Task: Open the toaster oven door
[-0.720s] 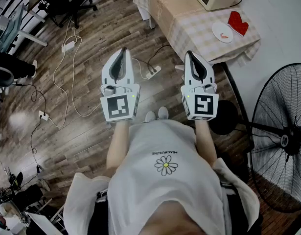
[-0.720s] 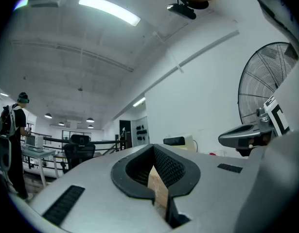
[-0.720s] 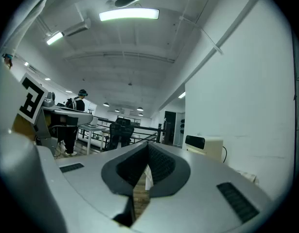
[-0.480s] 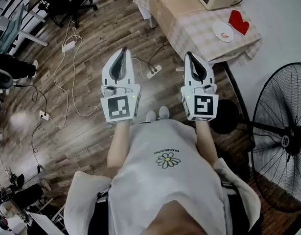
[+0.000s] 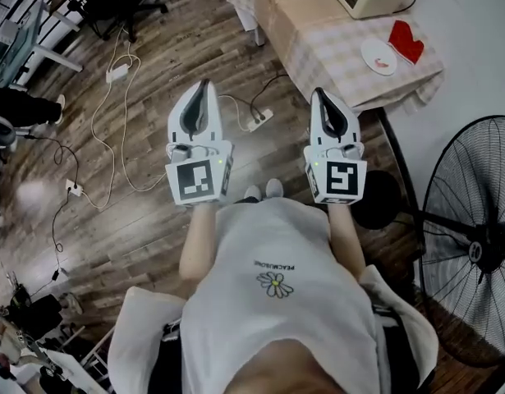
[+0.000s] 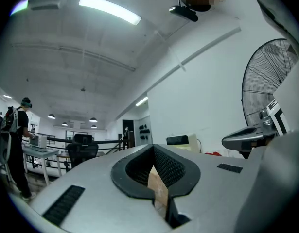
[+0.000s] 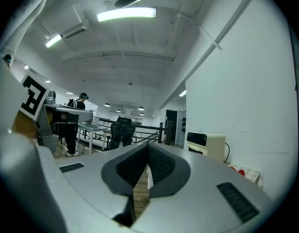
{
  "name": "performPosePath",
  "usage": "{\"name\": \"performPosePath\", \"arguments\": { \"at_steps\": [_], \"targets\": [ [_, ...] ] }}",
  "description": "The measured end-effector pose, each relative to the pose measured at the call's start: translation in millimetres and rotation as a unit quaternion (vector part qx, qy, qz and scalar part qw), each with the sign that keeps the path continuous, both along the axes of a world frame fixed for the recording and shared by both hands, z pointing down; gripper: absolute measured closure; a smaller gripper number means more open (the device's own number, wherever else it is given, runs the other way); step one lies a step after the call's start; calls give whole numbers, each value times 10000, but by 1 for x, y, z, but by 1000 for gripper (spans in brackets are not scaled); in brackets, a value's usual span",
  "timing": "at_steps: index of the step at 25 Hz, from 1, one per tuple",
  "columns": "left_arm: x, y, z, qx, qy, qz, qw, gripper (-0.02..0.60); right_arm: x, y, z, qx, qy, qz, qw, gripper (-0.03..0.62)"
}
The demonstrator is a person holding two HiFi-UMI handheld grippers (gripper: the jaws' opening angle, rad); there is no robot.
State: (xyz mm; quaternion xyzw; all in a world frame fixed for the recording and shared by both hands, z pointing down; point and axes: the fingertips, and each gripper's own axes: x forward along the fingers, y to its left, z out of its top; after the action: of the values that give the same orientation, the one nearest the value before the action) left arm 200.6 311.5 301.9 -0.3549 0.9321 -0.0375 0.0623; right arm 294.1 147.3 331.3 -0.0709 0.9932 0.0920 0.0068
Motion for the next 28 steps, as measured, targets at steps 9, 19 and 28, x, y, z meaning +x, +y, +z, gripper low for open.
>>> {"name": "performPosePath", "arguments": {
  "at_steps": [9, 19, 28],
  "targets": [
    [-9, 3, 2, 190, -128, -347, 9991, 565, -15, -12, 10, 47, 39, -383, 9992, 585],
    [-46, -10, 0, 259, -263, -409, 9985, 565, -50, -34, 18, -33, -6, -375, 9993, 585],
    [-130, -43, 6, 302, -235, -53, 9993, 565, -124, -61, 18, 1, -20, -42, 10000, 585]
  ]
}}
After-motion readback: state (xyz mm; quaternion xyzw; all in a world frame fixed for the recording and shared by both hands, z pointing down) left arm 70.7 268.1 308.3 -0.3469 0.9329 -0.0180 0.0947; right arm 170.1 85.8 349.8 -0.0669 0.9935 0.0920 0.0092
